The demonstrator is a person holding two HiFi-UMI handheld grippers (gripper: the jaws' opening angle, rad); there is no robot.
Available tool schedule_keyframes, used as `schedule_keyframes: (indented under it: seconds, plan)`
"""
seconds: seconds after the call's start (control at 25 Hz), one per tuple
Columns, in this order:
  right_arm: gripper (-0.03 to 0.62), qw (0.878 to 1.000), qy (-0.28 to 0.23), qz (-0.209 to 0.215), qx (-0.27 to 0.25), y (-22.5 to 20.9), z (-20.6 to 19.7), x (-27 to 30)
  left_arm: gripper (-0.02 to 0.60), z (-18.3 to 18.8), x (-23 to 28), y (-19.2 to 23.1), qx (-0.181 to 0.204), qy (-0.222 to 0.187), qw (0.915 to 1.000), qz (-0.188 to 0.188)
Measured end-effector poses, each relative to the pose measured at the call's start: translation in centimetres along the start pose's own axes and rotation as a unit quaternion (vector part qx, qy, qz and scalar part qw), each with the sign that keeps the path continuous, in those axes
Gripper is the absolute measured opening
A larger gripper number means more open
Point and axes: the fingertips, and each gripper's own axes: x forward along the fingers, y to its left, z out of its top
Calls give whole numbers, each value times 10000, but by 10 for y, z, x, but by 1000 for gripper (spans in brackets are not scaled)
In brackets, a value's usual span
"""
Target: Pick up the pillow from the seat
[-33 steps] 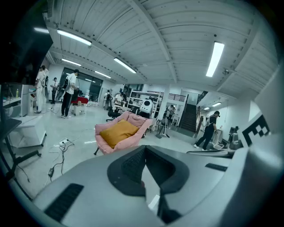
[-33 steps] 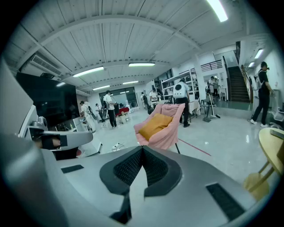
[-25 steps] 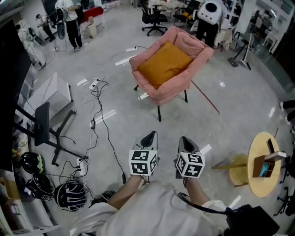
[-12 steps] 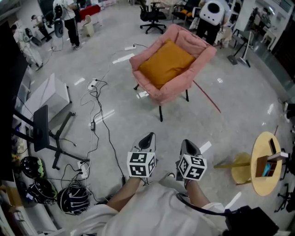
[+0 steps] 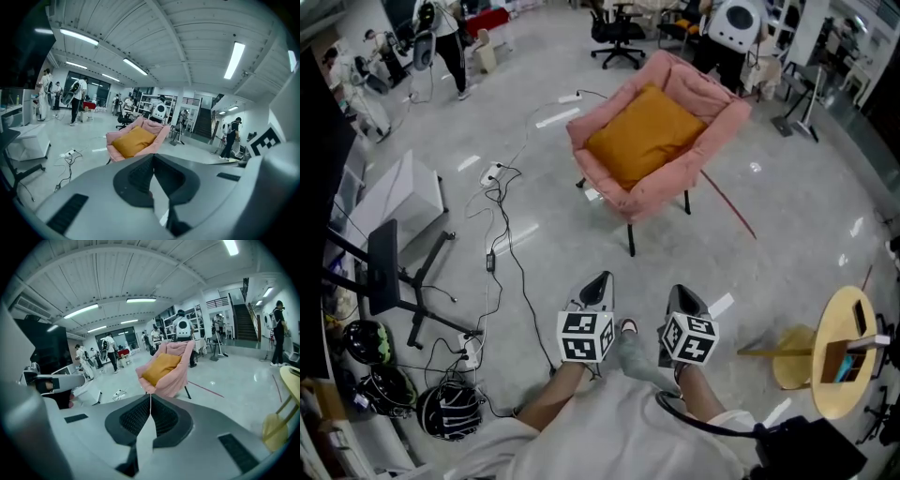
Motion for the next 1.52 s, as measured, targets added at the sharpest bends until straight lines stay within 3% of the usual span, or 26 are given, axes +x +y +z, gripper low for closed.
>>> schedule_keyframes:
  seconds: [0.6,1.52]
  plan:
    - [30,9997,167,161,16,-35,71,104,8,47,107,35,-106,123,9992,366]
    - [31,9987,367,195,308,-83,128,207,8,88,222,59,-124,267,9982,519]
